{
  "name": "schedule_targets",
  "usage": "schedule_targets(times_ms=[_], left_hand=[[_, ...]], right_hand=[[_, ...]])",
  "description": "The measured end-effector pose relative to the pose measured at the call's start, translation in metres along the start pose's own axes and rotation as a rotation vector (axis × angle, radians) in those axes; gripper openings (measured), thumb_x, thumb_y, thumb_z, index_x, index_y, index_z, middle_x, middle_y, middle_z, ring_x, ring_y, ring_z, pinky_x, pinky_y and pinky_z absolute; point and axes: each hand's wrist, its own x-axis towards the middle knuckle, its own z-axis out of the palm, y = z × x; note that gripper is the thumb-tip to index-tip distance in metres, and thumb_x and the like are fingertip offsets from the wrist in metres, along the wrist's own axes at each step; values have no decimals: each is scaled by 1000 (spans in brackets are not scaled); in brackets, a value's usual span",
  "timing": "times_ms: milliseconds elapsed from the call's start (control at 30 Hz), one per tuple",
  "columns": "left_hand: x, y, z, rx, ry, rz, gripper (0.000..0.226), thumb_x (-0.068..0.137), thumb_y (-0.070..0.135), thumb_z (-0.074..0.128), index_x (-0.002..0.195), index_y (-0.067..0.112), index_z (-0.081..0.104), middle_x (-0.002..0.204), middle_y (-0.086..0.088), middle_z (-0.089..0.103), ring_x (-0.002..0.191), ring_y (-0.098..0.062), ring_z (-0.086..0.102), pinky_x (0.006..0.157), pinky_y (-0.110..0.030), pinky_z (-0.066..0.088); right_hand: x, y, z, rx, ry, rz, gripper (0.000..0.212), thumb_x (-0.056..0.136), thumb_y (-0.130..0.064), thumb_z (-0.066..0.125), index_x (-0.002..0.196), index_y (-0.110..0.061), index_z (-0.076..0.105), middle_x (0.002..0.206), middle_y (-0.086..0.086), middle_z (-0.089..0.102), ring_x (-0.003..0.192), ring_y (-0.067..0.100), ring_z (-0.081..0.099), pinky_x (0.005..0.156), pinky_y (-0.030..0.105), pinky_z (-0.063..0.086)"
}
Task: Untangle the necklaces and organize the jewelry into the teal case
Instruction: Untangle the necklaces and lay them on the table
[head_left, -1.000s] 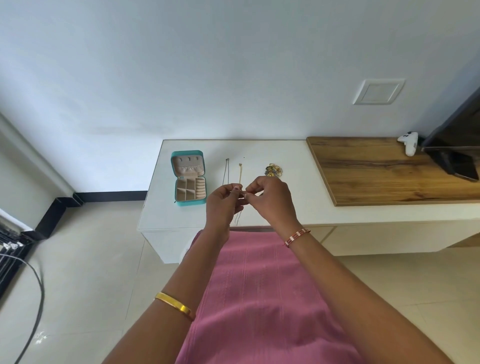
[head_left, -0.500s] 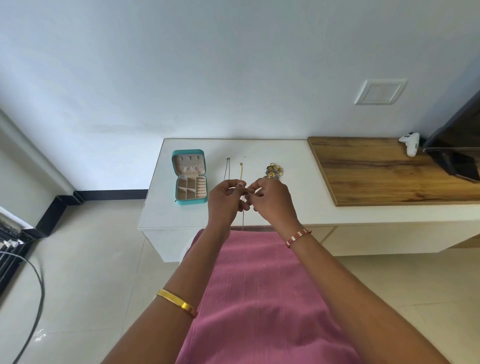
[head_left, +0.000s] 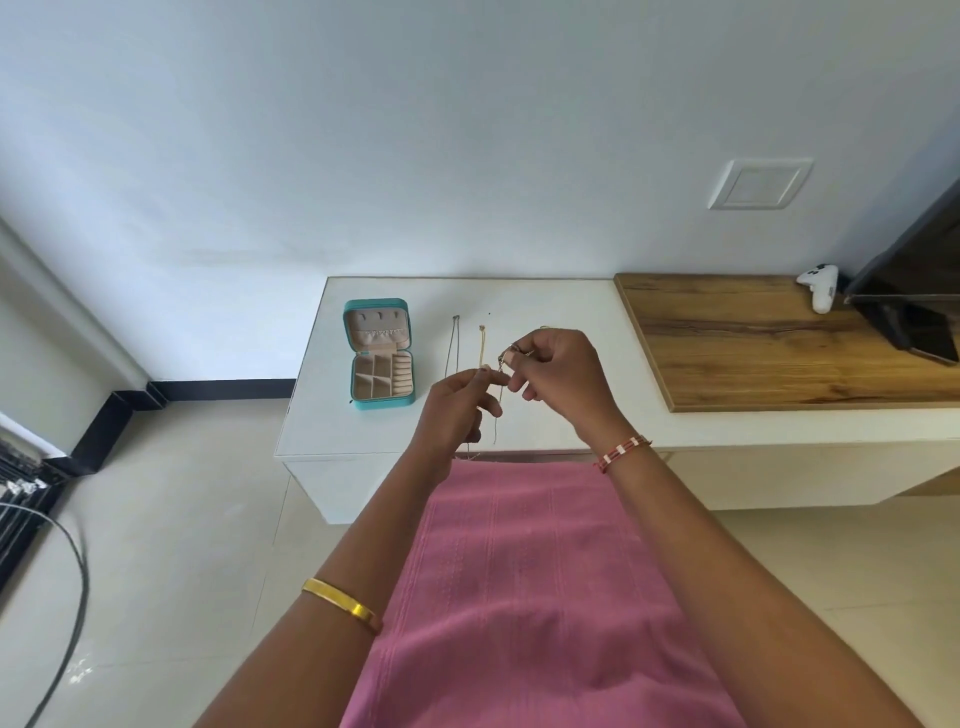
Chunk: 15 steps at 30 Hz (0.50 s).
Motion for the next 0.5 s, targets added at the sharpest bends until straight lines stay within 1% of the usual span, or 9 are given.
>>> schedule_targets(times_ms=[67, 133, 200, 267, 333, 400, 500], left_hand=[[-1, 2, 2, 1, -46, 41, 27, 98, 32, 42, 90, 23, 66, 61, -1, 53, 42, -9, 29, 46, -21, 28], [-1, 5, 5, 3, -61, 67, 26, 98, 32, 42, 92, 24, 65, 60, -1, 54, 41, -8, 29, 45, -20, 27], [1, 6, 7, 14, -58, 81, 25, 98, 31, 41, 94, 25, 66, 60, -1, 54, 39, -7, 29, 44, -20, 28], [2, 6, 6, 14, -51, 89, 24, 98, 27, 43, 103, 25, 66, 58, 0, 52, 38, -7, 28, 43, -20, 27], [3, 7, 5, -36, -39, 74, 26, 97, 20, 45, 118, 23, 61, 57, 2, 54, 39, -7, 26, 42, -18, 26], [4, 10, 5, -123, -49, 36, 31, 97, 17, 45, 126, 23, 54, 61, 2, 61, 39, -8, 25, 44, -19, 27], [4, 17, 9, -166, -97, -4, 33, 98, 15, 42, 128, 25, 47, 74, -2, 67, 37, -8, 31, 51, -24, 32]], right_hand=[[1, -2, -6, 2, -26, 4, 8, 86, -10, 59, 82, -5, 65, 60, 5, 62, 41, 4, 50, 48, 17, 43], [1, -4, -9, 6, -38, -3, 9, 86, -8, 59, 80, -6, 65, 61, 5, 61, 40, 0, 51, 45, 12, 43], [1, -4, -12, 34, -35, 10, 9, 86, -8, 60, 78, -7, 65, 64, 8, 63, 44, 6, 53, 47, 13, 44], [2, -3, -16, 77, -27, 34, 12, 86, -9, 61, 75, -11, 64, 64, 8, 63, 47, 12, 52, 51, 18, 46], [2, -2, -20, 120, -19, 51, 14, 85, -10, 62, 72, -13, 64, 62, 6, 63, 46, 11, 52, 53, 21, 46], [2, 0, -21, 132, -28, 56, 13, 85, -11, 62, 72, -14, 63, 62, 6, 63, 45, 10, 52, 54, 22, 46], [0, 1, -18, 102, -61, 42, 11, 85, -11, 63, 75, -11, 62, 63, 5, 60, 49, 12, 53, 55, 21, 47]])
